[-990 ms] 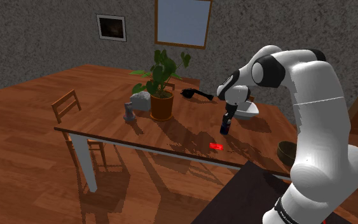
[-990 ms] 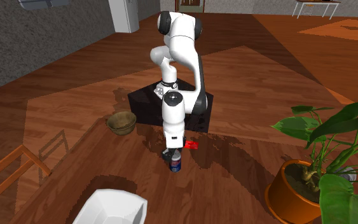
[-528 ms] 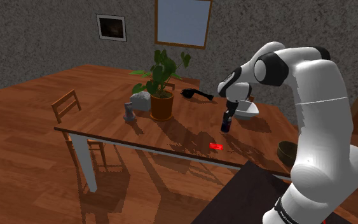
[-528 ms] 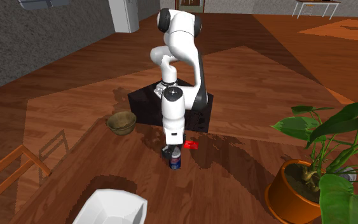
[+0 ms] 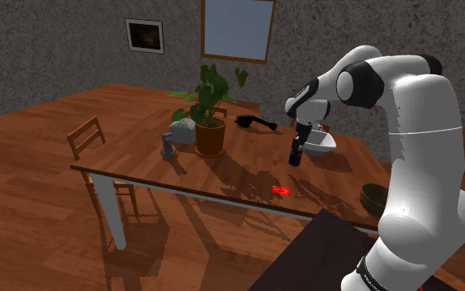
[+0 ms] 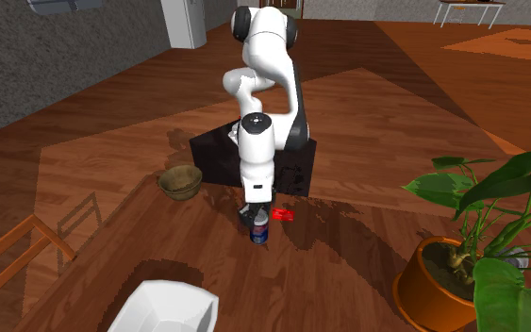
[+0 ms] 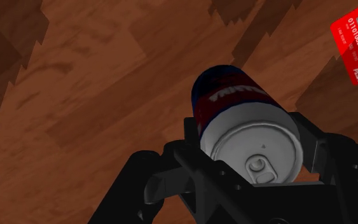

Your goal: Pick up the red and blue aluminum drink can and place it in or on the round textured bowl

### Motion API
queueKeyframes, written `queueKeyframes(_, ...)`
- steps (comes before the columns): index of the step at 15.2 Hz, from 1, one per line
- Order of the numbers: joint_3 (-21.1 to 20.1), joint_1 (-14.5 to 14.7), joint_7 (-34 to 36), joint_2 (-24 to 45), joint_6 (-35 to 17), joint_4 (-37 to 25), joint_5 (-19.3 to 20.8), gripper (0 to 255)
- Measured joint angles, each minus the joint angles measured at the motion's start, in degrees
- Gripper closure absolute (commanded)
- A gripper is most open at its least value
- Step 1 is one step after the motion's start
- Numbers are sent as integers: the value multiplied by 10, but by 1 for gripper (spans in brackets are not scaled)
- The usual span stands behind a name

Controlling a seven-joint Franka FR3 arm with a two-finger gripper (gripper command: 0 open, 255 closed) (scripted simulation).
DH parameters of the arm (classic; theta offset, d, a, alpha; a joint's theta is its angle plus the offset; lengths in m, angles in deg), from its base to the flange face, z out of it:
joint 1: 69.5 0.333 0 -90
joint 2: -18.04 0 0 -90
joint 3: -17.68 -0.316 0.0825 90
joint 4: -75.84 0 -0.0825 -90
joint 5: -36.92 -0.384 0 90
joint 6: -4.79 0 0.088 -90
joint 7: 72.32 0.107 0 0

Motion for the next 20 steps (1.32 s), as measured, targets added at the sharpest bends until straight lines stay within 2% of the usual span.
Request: queueKeyframes(20, 25, 16, 28, -77, 120, -49, 45, 255)
